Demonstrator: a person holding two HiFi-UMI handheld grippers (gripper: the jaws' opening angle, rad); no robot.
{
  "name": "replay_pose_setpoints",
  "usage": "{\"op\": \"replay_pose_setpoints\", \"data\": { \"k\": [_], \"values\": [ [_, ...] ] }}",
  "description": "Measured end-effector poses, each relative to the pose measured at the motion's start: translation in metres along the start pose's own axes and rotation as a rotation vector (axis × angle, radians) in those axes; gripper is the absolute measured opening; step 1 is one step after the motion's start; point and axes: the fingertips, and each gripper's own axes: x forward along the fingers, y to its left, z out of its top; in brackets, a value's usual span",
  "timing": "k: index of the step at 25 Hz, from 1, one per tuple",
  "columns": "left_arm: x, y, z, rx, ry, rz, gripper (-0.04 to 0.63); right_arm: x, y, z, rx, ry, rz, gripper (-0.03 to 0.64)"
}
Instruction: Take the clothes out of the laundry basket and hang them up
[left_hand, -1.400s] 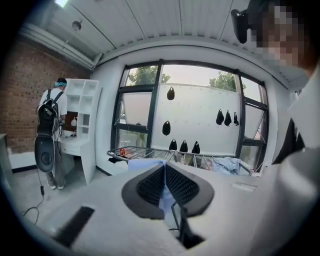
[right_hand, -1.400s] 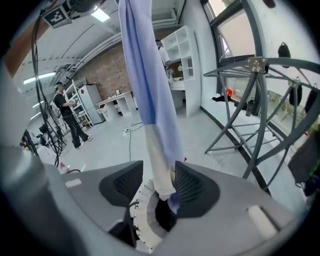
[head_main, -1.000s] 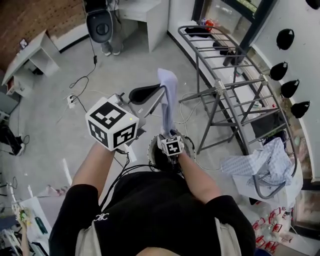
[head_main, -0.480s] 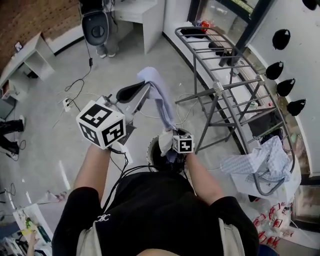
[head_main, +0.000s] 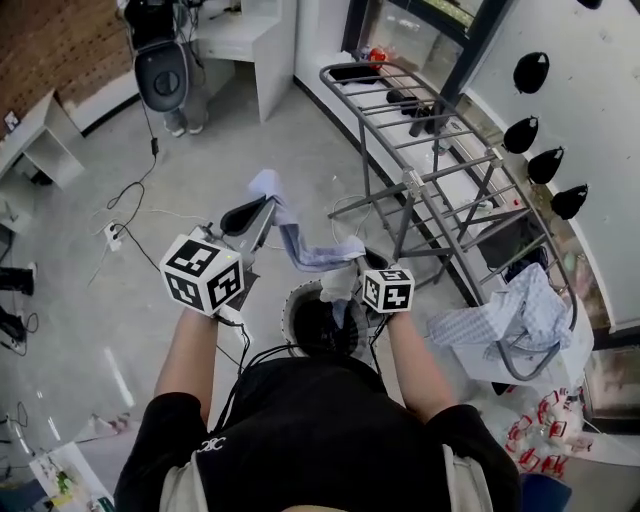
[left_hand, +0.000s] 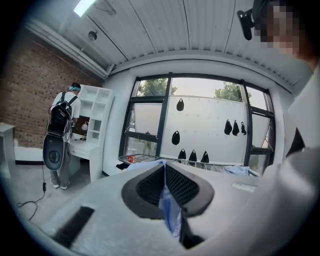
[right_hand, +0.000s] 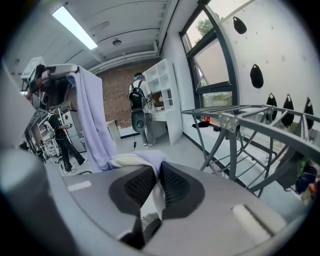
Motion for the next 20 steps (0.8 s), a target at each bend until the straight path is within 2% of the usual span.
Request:
{"op": "replay_pose_setpoints", "data": {
  "k": [4,9,20],
  "values": [
    [0.009,0.005,-0.014,-0.014,0.018,-0.017,0.014,-0.027,0.003,0.046,-0.037,-0.056,-0.004,0.041],
    [0.02,0.006,-0.022,-0.032,0.026,-0.059,0.014,-0.066,0.009,0.104,-0.144,-0.125,-0.03,0.041],
    [0.047,-0.01,-0.04,-0.022,0.076,-0.168,0.014,-0.138,0.003,0.203,-0.337,-0.256,-0.176,0.041]
  ]
}}
